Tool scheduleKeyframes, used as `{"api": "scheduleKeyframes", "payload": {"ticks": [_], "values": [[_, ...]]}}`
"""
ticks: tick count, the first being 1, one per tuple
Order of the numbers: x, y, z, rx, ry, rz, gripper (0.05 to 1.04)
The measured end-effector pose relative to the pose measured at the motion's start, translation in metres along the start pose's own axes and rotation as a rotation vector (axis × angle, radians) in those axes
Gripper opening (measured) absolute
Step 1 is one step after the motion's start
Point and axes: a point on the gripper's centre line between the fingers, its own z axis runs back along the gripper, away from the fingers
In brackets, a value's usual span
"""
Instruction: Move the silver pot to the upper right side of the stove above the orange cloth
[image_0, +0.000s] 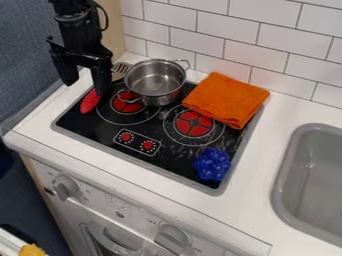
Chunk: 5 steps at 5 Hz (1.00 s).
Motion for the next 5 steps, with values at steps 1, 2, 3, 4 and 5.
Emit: {"api": "scheduleKeyframes", "payload": {"ticks": [1, 2, 3, 4, 5], "values": [[-0.002, -0.002, -0.009, -0.013, 0.03, 0.004, 1.0], [0.009, -0.003, -0.02, -0.023, 0.071, 0.064, 1.0], [0.04, -0.006, -0.019, -0.03, 0.052, 0.098, 1.0], [0.063, -0.007, -0.019, -0.034, 0.04, 0.124, 1.0], [0.08, -0.007, -0.024, -0.023, 0.036, 0.138, 1.0]]}}
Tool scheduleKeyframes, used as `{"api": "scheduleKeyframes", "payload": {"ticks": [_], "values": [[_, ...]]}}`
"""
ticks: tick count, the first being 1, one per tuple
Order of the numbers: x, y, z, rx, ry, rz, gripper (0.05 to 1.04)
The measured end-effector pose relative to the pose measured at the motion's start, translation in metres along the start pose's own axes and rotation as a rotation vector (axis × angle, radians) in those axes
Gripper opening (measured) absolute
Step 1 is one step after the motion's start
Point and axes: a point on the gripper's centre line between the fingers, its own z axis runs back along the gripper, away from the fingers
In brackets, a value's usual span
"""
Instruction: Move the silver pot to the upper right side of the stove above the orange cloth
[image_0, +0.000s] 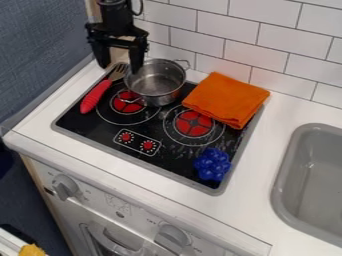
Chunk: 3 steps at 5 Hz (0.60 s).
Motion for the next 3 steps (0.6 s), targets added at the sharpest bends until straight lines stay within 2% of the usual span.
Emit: {"api": "scheduleKeyframes", "payload": {"ticks": [1, 2, 3], "values": [[-0.0017, 0.0033, -0.0207, 0.023, 0.052, 0.004, 1.0], [0.0008, 0.0038, -0.0288, 0.038, 0.066, -0.001, 0.965], [0.0013, 0.003, -0.0292, 0.033, 0.062, -0.002, 0.699]]}}
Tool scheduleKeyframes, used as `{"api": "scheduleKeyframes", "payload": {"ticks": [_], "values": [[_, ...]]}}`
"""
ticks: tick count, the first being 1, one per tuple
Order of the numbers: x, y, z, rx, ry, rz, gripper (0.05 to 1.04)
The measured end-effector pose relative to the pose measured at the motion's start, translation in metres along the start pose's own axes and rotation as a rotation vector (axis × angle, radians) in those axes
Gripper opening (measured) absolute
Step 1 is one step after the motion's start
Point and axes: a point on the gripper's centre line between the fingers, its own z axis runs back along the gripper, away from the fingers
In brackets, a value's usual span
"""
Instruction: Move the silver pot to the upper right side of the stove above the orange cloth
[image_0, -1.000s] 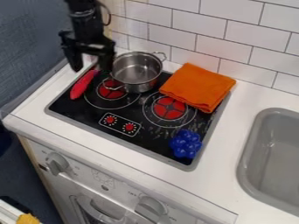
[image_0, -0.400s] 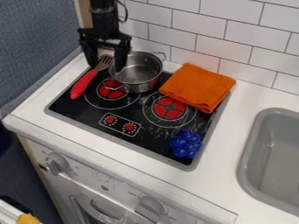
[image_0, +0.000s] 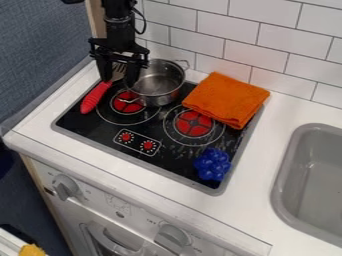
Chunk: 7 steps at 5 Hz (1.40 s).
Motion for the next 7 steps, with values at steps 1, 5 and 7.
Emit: {"api": "scheduleKeyframes", "payload": {"ticks": [1, 5, 7], "values": [[-0.001, -0.001, -0.002, 0.0, -0.005, -0.008, 0.413], [-0.01, -0.018, 0.041, -0.092, -0.119, -0.029, 0.071], [-0.023, -0.044, 0.067, -0.183, -0.162, -0.08, 0.063]]}}
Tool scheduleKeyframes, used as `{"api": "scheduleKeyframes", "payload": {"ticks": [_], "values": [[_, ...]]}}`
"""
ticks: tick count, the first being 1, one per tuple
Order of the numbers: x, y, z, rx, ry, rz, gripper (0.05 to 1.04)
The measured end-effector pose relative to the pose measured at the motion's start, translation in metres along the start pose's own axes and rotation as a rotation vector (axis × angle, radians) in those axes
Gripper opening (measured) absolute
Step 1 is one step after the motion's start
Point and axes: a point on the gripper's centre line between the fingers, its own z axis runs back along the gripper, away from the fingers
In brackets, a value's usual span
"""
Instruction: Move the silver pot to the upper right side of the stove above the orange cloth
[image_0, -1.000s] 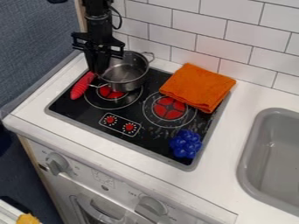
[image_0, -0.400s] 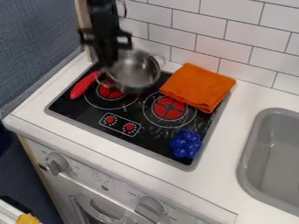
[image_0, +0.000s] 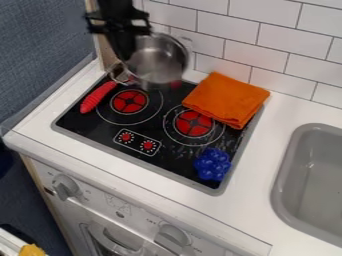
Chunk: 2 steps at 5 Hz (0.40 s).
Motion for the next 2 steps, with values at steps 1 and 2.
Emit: {"api": "scheduleKeyframes", "payload": {"ticks": [1, 2], "values": [[0.004, -0.036, -0.005, -0.016, 0.009, -0.099, 0.063], [0.01, -0.049, -0.017, -0.016, 0.028, -0.12, 0.063]]}}
